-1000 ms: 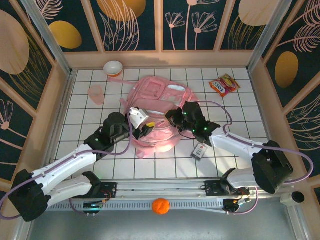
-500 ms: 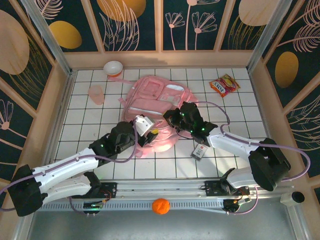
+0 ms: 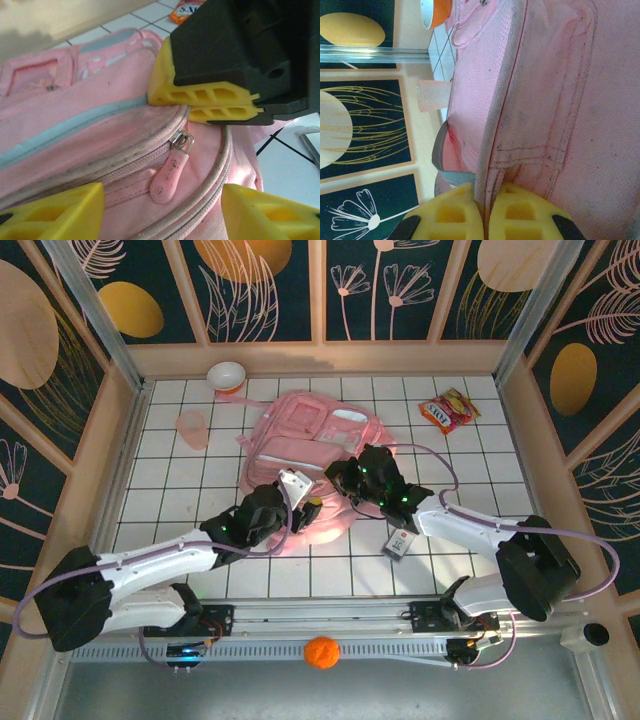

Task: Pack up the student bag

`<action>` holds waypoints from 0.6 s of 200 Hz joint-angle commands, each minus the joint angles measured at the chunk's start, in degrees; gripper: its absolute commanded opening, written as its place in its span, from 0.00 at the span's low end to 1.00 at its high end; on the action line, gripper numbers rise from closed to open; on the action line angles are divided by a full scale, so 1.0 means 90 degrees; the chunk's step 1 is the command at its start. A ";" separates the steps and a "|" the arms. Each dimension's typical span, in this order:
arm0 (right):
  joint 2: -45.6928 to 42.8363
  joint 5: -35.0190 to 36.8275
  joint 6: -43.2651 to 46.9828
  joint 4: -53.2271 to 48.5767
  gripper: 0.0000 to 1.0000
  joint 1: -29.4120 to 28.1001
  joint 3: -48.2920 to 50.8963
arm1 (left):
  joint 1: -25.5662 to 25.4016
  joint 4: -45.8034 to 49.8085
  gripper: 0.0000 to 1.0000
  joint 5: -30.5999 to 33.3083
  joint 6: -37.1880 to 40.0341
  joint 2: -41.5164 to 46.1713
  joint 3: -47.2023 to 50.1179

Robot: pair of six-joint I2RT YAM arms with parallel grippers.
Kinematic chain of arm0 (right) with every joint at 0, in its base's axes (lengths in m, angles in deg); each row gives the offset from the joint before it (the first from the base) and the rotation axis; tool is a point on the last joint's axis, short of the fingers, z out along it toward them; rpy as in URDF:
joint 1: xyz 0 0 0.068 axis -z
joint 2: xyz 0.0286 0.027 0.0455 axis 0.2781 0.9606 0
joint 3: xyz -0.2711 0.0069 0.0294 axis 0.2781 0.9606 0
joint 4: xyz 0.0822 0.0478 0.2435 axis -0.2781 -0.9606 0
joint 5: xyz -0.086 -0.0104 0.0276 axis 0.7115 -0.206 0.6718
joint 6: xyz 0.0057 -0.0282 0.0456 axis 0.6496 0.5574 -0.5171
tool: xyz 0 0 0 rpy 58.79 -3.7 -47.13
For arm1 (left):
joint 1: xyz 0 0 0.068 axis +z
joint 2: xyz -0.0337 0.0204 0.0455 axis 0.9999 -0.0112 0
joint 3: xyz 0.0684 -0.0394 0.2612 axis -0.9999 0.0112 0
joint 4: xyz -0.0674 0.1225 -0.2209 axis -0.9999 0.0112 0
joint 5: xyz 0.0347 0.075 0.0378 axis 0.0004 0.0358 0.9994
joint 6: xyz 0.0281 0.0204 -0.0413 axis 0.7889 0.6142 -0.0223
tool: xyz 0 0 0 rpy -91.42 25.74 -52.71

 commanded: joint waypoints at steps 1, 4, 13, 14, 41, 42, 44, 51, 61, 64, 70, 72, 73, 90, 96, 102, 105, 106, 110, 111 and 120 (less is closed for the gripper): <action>-0.0134 -0.0122 0.0037 0.0623 0.00 -0.0148 -0.0273 | -0.0021 -0.0348 0.62 0.0147 -0.0710 -0.0270 -0.0274; -0.0134 -0.0126 0.0042 0.0625 0.00 -0.0149 -0.0279 | -0.0021 -0.0353 0.62 0.0197 -0.0760 -0.0304 -0.0271; -0.0134 -0.0136 0.0062 0.0609 0.00 -0.0162 -0.0304 | -0.0025 -0.0395 0.62 0.0350 -0.0889 -0.0383 -0.0279; -0.0134 -0.0136 0.0067 0.0602 0.00 -0.0163 -0.0302 | -0.0023 -0.0398 0.62 0.0364 -0.0904 -0.0396 -0.0284; -0.0134 -0.0185 0.0131 0.0491 0.00 -0.0191 -0.0379 | -0.0021 -0.0649 0.56 0.0578 -0.1155 -0.0485 -0.0297; -0.0134 -0.0190 0.0136 0.0490 0.00 -0.0192 -0.0388 | -0.0021 -0.0661 0.56 0.0590 -0.1174 -0.0490 -0.0298; -0.0134 -0.0194 0.0140 0.0481 0.00 -0.0193 -0.0395 | -0.0023 -0.0668 0.55 0.0606 -0.1205 -0.0494 -0.0297; -0.0128 -0.0212 0.0147 0.0466 0.00 -0.0193 -0.0404 | -0.0016 -0.0709 0.53 0.0671 -0.1272 -0.0513 -0.0299; -0.0124 -0.0248 0.0159 0.0452 0.00 -0.0201 -0.0420 | -0.0016 -0.0740 0.49 0.0747 -0.1340 -0.0548 -0.0309; -0.0124 -0.0267 0.0160 0.0457 0.00 -0.0198 -0.0425 | -0.0021 -0.0737 0.48 0.0776 -0.1355 -0.0556 -0.0320; -0.0125 -0.0296 0.0175 0.0431 0.00 -0.0205 -0.0440 | -0.0022 -0.0730 0.46 0.0843 -0.1394 -0.0590 -0.0333; -0.0124 -0.0306 0.0179 0.0425 0.00 -0.0203 -0.0440 | -0.0016 -0.0724 0.46 0.0860 -0.1412 -0.0600 -0.0337; -0.0124 -0.0309 0.0184 0.0422 0.00 -0.0203 -0.0443 | -0.0018 -0.0718 0.46 0.0872 -0.1415 -0.0611 -0.0338; -0.0124 -0.0383 0.0233 0.0324 0.00 -0.0207 -0.0495 | -0.0014 -0.0614 0.44 0.0947 -0.1436 -0.0756 -0.0410; -0.0124 -0.0407 0.0252 0.0296 0.00 -0.0220 -0.0521 | -0.0018 -0.0540 0.42 0.0998 -0.1451 -0.0819 -0.0449; -0.0133 -0.0433 0.0266 0.0264 0.00 -0.0222 -0.0531 | -0.0013 -0.0487 0.38 0.1022 -0.1475 -0.0861 -0.0478; -0.0133 -0.0438 0.0272 0.0252 0.00 -0.0222 -0.0526 | -0.0011 -0.0477 0.36 0.1022 -0.1483 -0.0882 -0.0475; -0.0134 -0.0446 0.0281 0.0239 0.00 -0.0225 -0.0537 | -0.0011 -0.0478 0.35 0.1027 -0.1485 -0.0884 -0.0475; -0.0134 -0.0457 0.0291 0.0221 0.00 -0.0222 -0.0539 | -0.0019 -0.0477 0.33 0.1015 -0.1508 -0.0889 -0.0470; -0.0134 -0.0458 0.0299 0.0208 0.00 -0.0217 -0.0537 | -0.0015 -0.0482 0.32 0.1014 -0.1517 -0.0887 -0.0468; -0.0139 -0.0492 0.0321 0.0163 0.00 -0.0216 -0.0550 | -0.0020 -0.0536 0.27 0.1031 -0.1629 -0.0854 -0.0416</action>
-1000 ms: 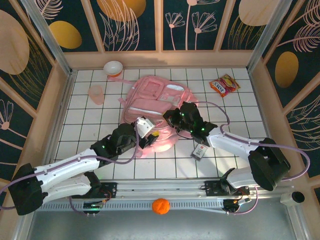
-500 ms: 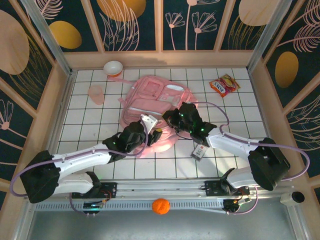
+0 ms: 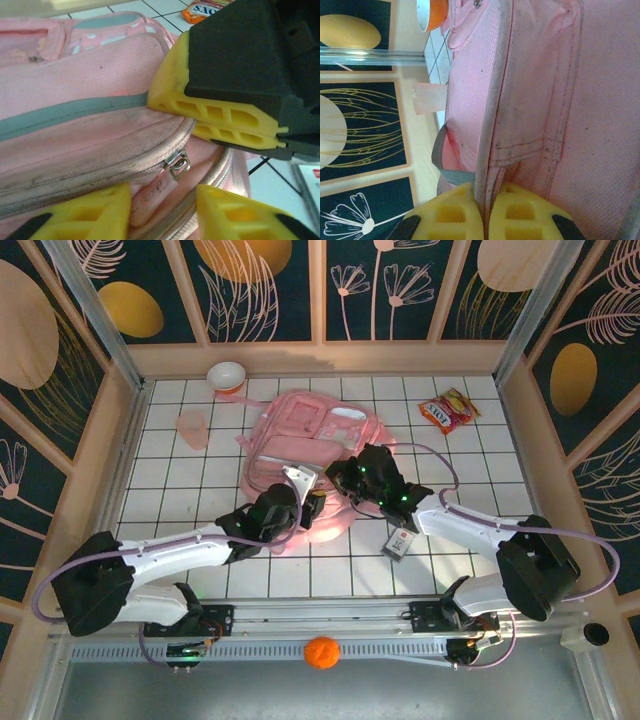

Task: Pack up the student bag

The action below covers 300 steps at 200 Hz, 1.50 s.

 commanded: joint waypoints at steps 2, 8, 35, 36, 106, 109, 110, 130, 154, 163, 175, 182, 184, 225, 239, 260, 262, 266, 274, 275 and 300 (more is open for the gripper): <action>-0.0152 -0.0574 0.0247 0.0359 0.00 -0.0196 -0.0443 | 0.0135 -0.0216 0.26 0.0650 -0.0330 -0.0096 -0.0113; -0.0158 -0.0585 0.0268 0.0313 0.00 -0.0198 -0.0442 | 0.0137 -0.0282 0.24 0.0633 -0.0378 -0.0037 -0.0052; -0.0190 -0.0612 0.0320 0.0188 0.00 -0.0142 -0.0420 | 0.0137 -0.0403 0.07 0.0587 -0.0498 0.0308 0.0232; -0.0191 -0.0618 0.0320 0.0187 0.00 -0.0141 -0.0415 | 0.0137 -0.0406 0.06 0.0583 -0.0501 0.0325 0.0246; -0.0113 -0.1199 0.0735 0.0088 0.00 0.0138 -0.0597 | 0.0287 0.0146 0.00 0.0900 -0.0592 0.1263 0.0934; -0.0114 -0.1227 0.0760 0.0067 0.00 0.0153 -0.0604 | 0.0328 0.0181 0.00 0.0901 -0.0630 0.1282 0.0952; -0.0114 -0.1243 0.0769 0.0063 0.00 0.0158 -0.0605 | 0.0340 0.0194 0.00 0.0901 -0.0645 0.1286 0.0953; -0.0143 -0.1627 0.0926 0.0085 0.00 0.0310 -0.0605 | 0.0676 0.0364 0.00 0.0833 -0.0857 0.1395 0.1000; -0.0143 -0.2261 0.1233 -0.0073 0.00 0.0625 -0.0717 | 0.1050 0.0563 0.00 0.0857 -0.0855 0.1502 0.1023; -0.0145 -0.2451 0.1387 -0.0242 0.00 0.0756 -0.0798 | 0.1121 0.0637 0.00 0.0896 -0.0760 0.1524 0.1009; -0.0143 -0.2713 0.1641 -0.0511 0.00 0.0954 -0.0926 | 0.1192 0.0780 0.00 0.0957 -0.0699 0.1518 0.0933; -0.0129 -0.2843 0.1774 -0.0679 0.00 0.1061 -0.0997 | 0.1206 0.0893 0.00 0.0943 -0.0699 0.1489 0.0859; -0.0125 -0.2873 0.1804 -0.0726 0.00 0.1096 -0.1016 | 0.1215 0.0927 0.00 0.0934 -0.0704 0.1479 0.0835; -0.0041 -0.3134 0.2164 -0.1170 0.00 0.1335 -0.1253 | 0.1212 0.0787 0.00 0.0024 -0.1109 0.1424 0.0666; -0.0028 -0.3134 0.2165 -0.1149 0.00 0.1336 -0.1246 | 0.1215 0.0634 0.00 -0.0207 -0.1449 0.1446 0.0700; -0.0026 -0.3116 0.2146 -0.1093 0.00 0.1335 -0.1221 | 0.1212 0.0563 0.00 -0.0522 -0.1798 0.1393 0.0681; -0.0026 -0.3115 0.2146 -0.1093 0.00 0.1335 -0.1216 | 0.1219 0.0566 0.00 -0.0553 -0.1814 0.1389 0.0676; -0.0020 -0.3119 0.2144 -0.1098 0.00 0.1335 -0.1218 | 0.1212 0.0584 0.00 -0.0594 -0.1839 0.1379 0.0657; -0.0018 -0.3115 0.2141 -0.1095 0.00 0.1335 -0.1211 | 0.1216 0.0620 0.00 -0.0674 -0.1876 0.1354 0.0617; -0.0017 -0.3115 0.2143 -0.1094 0.00 0.1335 -0.1206 | 0.1214 0.0623 0.00 -0.0687 -0.1883 0.1351 0.0615; -0.0002 -0.3105 0.2187 -0.1132 0.00 0.1337 -0.1240 | 0.1214 0.0763 0.00 -0.0695 -0.2027 0.1356 0.0498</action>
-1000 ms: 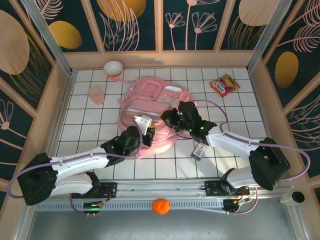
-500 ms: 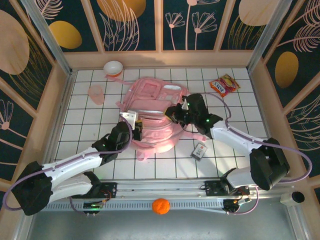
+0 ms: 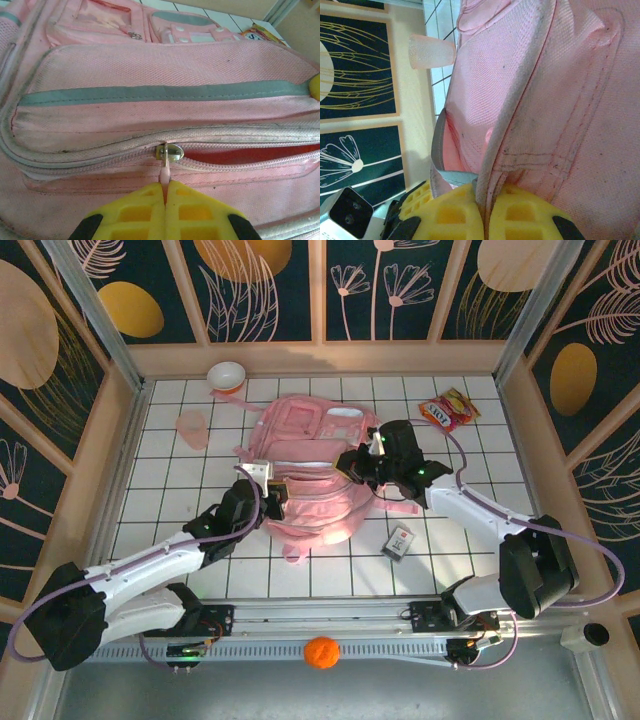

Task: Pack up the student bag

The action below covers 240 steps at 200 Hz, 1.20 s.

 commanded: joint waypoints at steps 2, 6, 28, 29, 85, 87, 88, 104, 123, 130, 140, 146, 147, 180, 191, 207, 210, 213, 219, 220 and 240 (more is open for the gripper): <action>-0.0095 -0.0524 0.0259 0.0384 0.00 -0.0003 -0.0383 | 0.0046 0.0078 0.00 -0.0206 -0.0369 -0.0014 -0.0252; -0.0094 -0.0516 0.0261 0.0371 0.00 -0.0002 -0.0381 | 0.0043 0.0079 0.00 -0.0189 -0.0374 0.0004 -0.0250; -0.0079 -0.0513 0.0281 0.0350 0.00 -0.0003 -0.0398 | 0.0045 0.0068 0.00 0.0001 -0.0436 0.0147 -0.0243; -0.0077 -0.0513 0.0281 0.0341 0.00 -0.0003 -0.0403 | 0.0043 0.0068 0.00 0.0010 -0.0434 0.0156 -0.0238; -0.0022 -0.0723 0.0525 0.0104 0.00 0.0008 -0.0497 | 0.0044 0.0135 0.00 0.0315 -0.0324 0.0350 -0.0192; -0.0018 -0.0752 0.0542 0.0080 0.00 0.0014 -0.0503 | 0.0049 0.0117 0.00 0.0333 -0.0327 0.0350 -0.0179; -0.0017 -0.0769 0.0553 0.0065 0.00 0.0016 -0.0509 | 0.0050 0.0112 0.00 0.0338 -0.0331 0.0350 -0.0172; 0.0040 -0.1100 0.0685 -0.0080 0.00 0.0014 -0.0579 | 0.0044 0.0087 0.00 0.0446 -0.0340 0.0341 -0.0136; 0.0048 -0.1341 0.0938 -0.0349 0.00 0.0315 -0.0716 | 0.0061 0.0189 0.00 0.0584 -0.0377 0.0369 -0.0093; 0.0061 -0.1424 0.1039 -0.0450 0.00 0.0397 -0.0757 | 0.0077 0.0231 0.00 0.0646 -0.0402 0.0395 -0.0064; 0.0072 -0.1521 0.1215 -0.0637 0.00 0.0518 -0.0813 | 0.0119 0.0313 0.00 0.0716 -0.0445 0.0444 -0.0022; 0.0074 -0.1556 0.1318 -0.0774 0.00 0.0606 -0.0843 | 0.0151 0.0349 0.00 0.0739 -0.0476 0.0488 0.0004; 0.0078 -0.1557 0.1327 -0.0792 0.00 0.0624 -0.0845 | 0.0160 0.0350 0.00 0.0746 -0.0483 0.0497 0.0012; 0.0119 -0.1444 0.1834 -0.1372 0.00 0.1035 -0.0895 | 0.0283 0.0297 0.00 0.0401 -0.0464 0.0670 0.0134; 0.0112 -0.1204 0.2025 -0.1631 0.02 0.1057 -0.1002 | 0.0281 0.0194 0.00 0.0197 -0.0400 0.0689 0.0135; -0.0010 -0.0689 0.2422 -0.2061 0.21 0.1058 -0.1175 | 0.0285 -0.0036 0.00 -0.0133 -0.0290 0.0688 0.0150; -0.0058 -0.0567 0.2509 -0.2125 0.24 0.1061 -0.1195 | 0.0284 -0.0084 0.00 -0.0187 -0.0257 0.0689 0.0148; -0.0119 -0.0434 0.2588 -0.2213 0.31 0.1059 -0.1205 | 0.0278 -0.0124 0.00 -0.0256 -0.0227 0.0678 0.0143; -0.0246 -0.0127 0.2757 -0.2382 0.39 0.1059 -0.1236 | 0.0282 -0.0209 0.00 -0.0408 -0.0136 0.0663 0.0130; -0.0268 -0.0091 0.2783 -0.2412 0.40 0.1056 -0.1241 | 0.0279 -0.0222 0.00 -0.0433 -0.0118 0.0658 0.0129; -0.0756 0.1146 0.3286 -0.2842 0.51 0.1009 -0.1291 | 0.0284 -0.0415 0.00 -0.0874 0.0134 0.0572 0.0027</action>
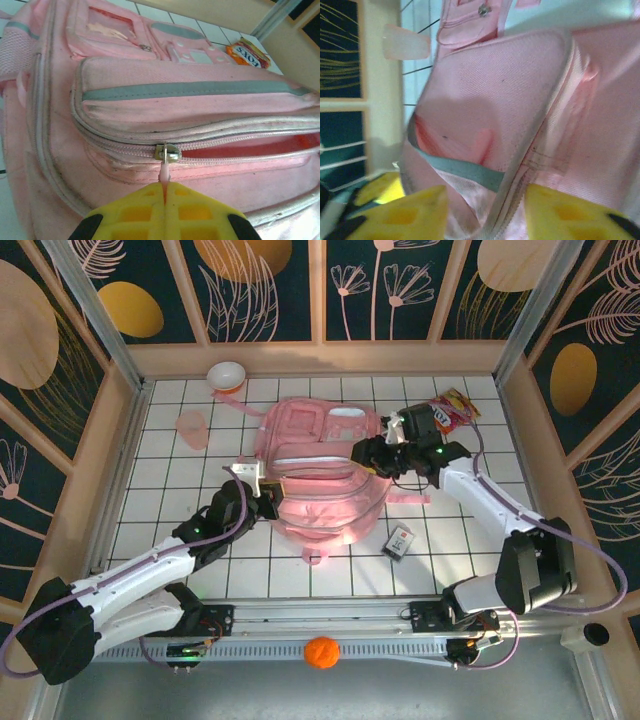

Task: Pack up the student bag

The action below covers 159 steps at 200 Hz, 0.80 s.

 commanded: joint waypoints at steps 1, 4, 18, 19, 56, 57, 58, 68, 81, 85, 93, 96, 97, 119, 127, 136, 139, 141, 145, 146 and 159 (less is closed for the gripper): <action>-0.0743 0.1443 0.0990 -0.0639 0.51 0.0001 -0.0317 | 0.0054 -0.0581 0.00 -0.0507 0.0350 -0.0017 -0.0095; -0.0806 0.1597 0.1093 -0.0668 0.51 -0.0024 -0.0315 | 0.0057 -0.0591 0.00 -0.0535 0.0375 -0.0033 -0.0115; -0.1044 0.2052 0.1579 -0.0669 0.53 -0.0186 -0.0327 | 0.0057 -0.0575 0.00 -0.0595 0.0399 -0.0114 -0.0174; -0.1057 0.2067 0.1622 -0.0659 0.53 -0.0197 -0.0336 | 0.0058 -0.0571 0.00 -0.0594 0.0396 -0.0116 -0.0180; -0.1150 0.2677 0.3571 0.0011 0.51 -0.1307 -0.0378 | 0.0057 -0.0412 0.00 -0.0838 -0.0092 -0.0392 -0.0302; -0.1140 0.2663 0.3629 0.0038 0.51 -0.1329 -0.0371 | 0.0058 -0.0412 0.00 -0.0866 -0.0098 -0.0401 -0.0308; -0.1130 0.2651 0.3687 0.0061 0.51 -0.1354 -0.0367 | 0.0054 -0.0412 0.00 -0.0886 -0.0106 -0.0406 -0.0315; -0.1032 0.2490 0.4268 0.0293 0.50 -0.1626 -0.0312 | 0.0051 -0.0412 0.00 -0.1033 -0.0211 -0.0464 -0.0347; -0.0851 0.1972 0.5137 0.0435 0.50 -0.1895 -0.0281 | 0.0058 -0.0467 0.00 -0.1076 -0.0386 -0.0476 -0.0354; -0.0780 0.1685 0.5453 0.0420 0.51 -0.1963 -0.0300 | 0.0055 -0.0493 0.00 -0.1080 -0.0427 -0.0479 -0.0345; -0.0621 0.1229 0.5945 0.0423 0.57 -0.2048 -0.0319 | 0.0057 -0.0526 0.00 -0.1114 -0.0471 -0.0479 -0.0353; -0.0561 0.1158 0.6050 0.0462 0.60 -0.2079 -0.0329 | 0.0058 -0.0529 0.00 -0.1131 -0.0466 -0.0477 -0.0366; -0.0537 0.1147 0.6075 0.0473 0.61 -0.2086 -0.0336 | 0.0058 -0.0529 0.00 -0.1145 -0.0466 -0.0483 -0.0369; -0.0018 0.1185 0.6371 0.0666 0.62 -0.2200 -0.0534 | 0.0054 -0.0456 0.00 -0.1279 -0.0465 -0.0542 -0.0479; 0.0174 0.1175 0.6510 0.0669 0.62 -0.2234 -0.0625 | 0.0055 -0.0458 0.00 -0.1312 -0.0475 -0.0548 -0.0489; 0.0364 0.1157 0.6708 0.0666 0.61 -0.2269 -0.0690 | 0.0059 -0.0504 0.00 -0.1339 -0.0480 -0.0522 -0.0480; 0.0418 0.1148 0.6774 0.0677 0.60 -0.2290 -0.0705 | 0.0059 -0.0525 0.00 -0.1335 -0.0484 -0.0511 -0.0472; 0.0465 0.1153 0.6840 0.0681 0.60 -0.2304 -0.0705 | 0.0054 -0.0533 0.00 -0.1340 -0.0494 -0.0502 -0.0470; 0.0542 0.1155 0.6919 0.0696 0.60 -0.2325 -0.0705 | 0.0050 -0.0545 0.00 -0.1318 -0.0501 -0.0478 -0.0461; 0.0556 0.1160 0.6929 0.0707 0.60 -0.2330 -0.0705 | 0.0055 -0.0552 0.00 -0.1317 -0.0503 -0.0474 -0.0460; 0.0734 0.1164 0.7087 0.0796 0.58 -0.2366 -0.0687 | 0.0052 -0.0578 0.00 -0.1316 -0.0479 -0.0417 -0.0468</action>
